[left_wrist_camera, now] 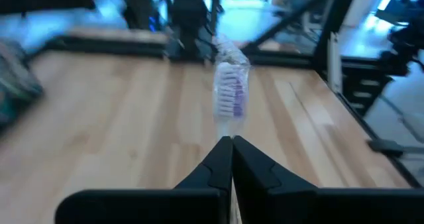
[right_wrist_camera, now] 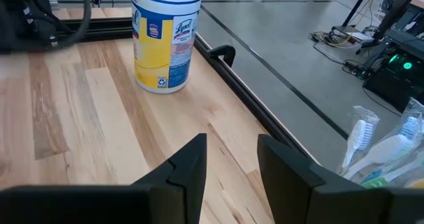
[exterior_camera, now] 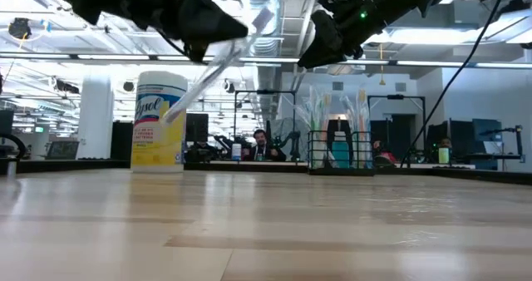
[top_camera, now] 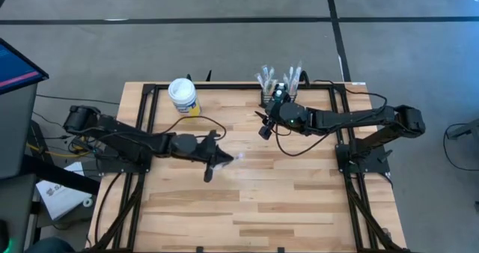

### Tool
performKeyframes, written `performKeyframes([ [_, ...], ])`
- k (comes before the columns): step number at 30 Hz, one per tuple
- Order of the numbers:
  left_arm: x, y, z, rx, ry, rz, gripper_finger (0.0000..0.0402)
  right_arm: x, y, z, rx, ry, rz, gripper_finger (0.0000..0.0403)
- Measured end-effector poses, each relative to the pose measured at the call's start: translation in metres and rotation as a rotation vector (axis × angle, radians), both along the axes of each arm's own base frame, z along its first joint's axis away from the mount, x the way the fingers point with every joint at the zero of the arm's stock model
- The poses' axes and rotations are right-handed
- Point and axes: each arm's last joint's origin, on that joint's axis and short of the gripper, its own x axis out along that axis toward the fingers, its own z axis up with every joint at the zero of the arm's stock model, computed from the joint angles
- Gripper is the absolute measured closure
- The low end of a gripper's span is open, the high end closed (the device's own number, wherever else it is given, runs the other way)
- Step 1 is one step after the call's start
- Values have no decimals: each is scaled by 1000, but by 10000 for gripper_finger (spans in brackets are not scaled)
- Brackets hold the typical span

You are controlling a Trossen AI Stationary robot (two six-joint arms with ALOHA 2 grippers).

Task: Pick & Place toothbrushing station
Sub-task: Put the violet toothbrush into the black mesh organizer

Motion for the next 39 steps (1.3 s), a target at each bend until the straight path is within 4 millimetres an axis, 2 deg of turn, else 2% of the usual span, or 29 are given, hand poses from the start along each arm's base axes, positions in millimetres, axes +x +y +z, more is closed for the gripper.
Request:
performKeyframes([
  [7,-8,10,19,96,-78,101,401,2,5,2,17,-34,60,278],
  [15,-10,39,32,139,-153,202,401,7,10,9,74,-116,251,278],
  [24,-10,64,39,141,-230,199,401,11,14,17,76,-194,398,278],
  [35,-8,70,43,145,-294,192,401,13,15,27,50,-294,432,278],
  [39,-1,69,39,144,-325,158,401,19,15,20,46,-299,457,278],
])
